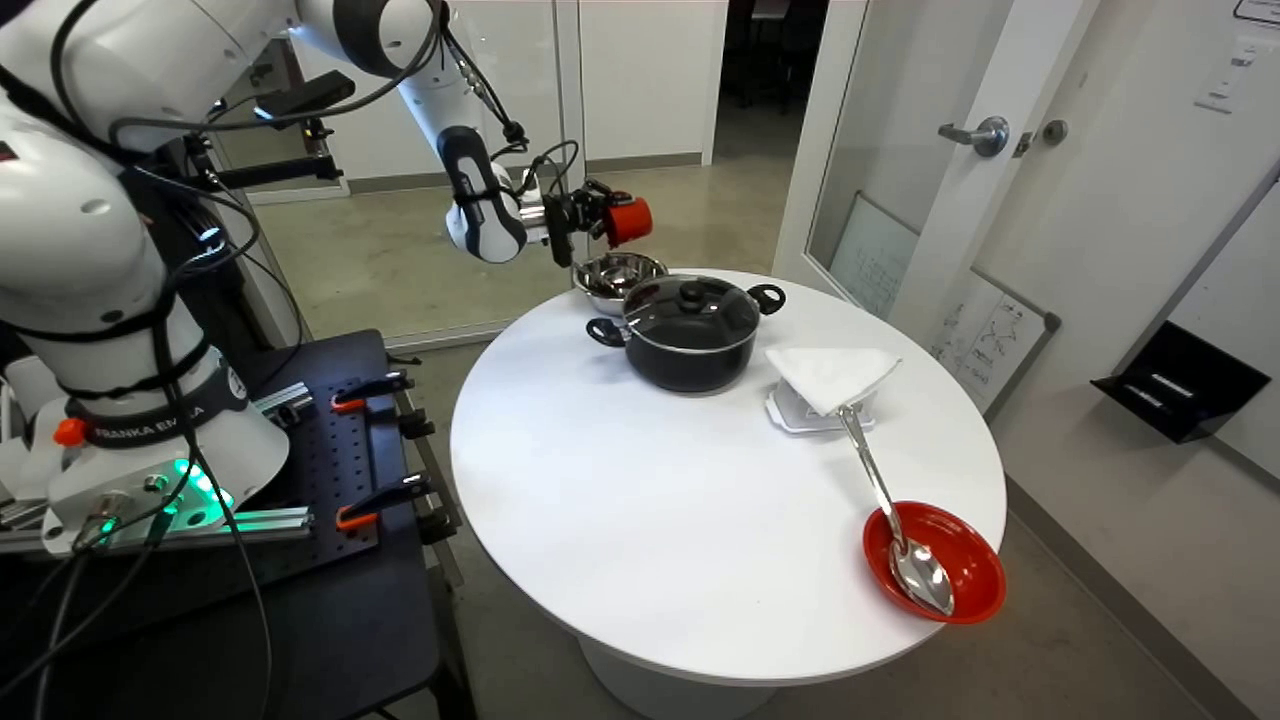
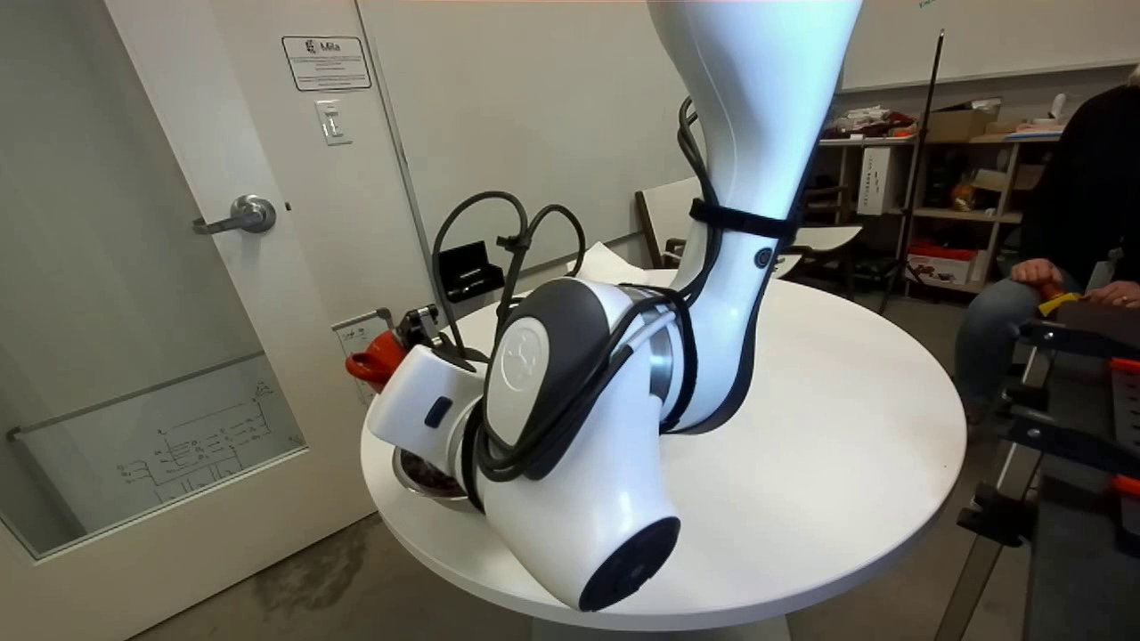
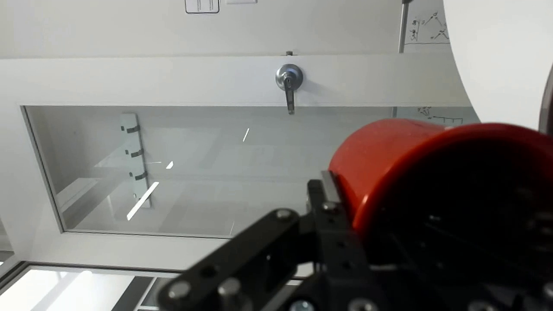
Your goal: Pour the contents from the orange cup into the silver bowl
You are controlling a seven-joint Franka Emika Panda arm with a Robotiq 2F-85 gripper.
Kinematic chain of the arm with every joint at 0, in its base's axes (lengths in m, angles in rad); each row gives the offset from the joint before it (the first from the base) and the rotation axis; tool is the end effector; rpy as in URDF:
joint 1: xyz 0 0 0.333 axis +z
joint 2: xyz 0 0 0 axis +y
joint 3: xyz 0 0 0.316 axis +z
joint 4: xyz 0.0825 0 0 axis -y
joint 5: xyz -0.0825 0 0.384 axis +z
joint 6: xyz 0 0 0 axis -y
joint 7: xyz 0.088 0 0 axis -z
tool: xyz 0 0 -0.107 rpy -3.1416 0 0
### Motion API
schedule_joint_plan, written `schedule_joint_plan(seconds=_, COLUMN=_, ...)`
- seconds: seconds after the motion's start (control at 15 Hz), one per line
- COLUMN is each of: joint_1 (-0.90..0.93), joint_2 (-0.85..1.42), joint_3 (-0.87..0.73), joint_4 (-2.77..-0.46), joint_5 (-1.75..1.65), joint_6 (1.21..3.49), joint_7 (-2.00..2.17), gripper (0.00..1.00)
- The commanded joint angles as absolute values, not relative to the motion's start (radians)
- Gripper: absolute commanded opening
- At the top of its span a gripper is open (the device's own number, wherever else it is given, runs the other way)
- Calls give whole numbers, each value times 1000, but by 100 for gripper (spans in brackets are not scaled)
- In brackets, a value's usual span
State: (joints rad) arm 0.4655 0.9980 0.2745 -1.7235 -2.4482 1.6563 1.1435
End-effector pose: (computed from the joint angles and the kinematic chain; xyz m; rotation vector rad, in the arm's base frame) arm 0.5363 0.3777 0.0645 1.2120 1.0325 1.1754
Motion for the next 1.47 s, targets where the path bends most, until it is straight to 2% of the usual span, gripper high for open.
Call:
schedule_joint_plan(seconds=0.0, joint_1=472, joint_2=1018, joint_3=264, joint_4=-1696, joint_5=-2474, joint_6=1608, joint_7=1083, gripper=2)
schedule_joint_plan(seconds=1.4, joint_1=488, joint_2=1073, joint_3=245, joint_4=-1693, joint_5=-2550, joint_6=1400, joint_7=1049, gripper=2)
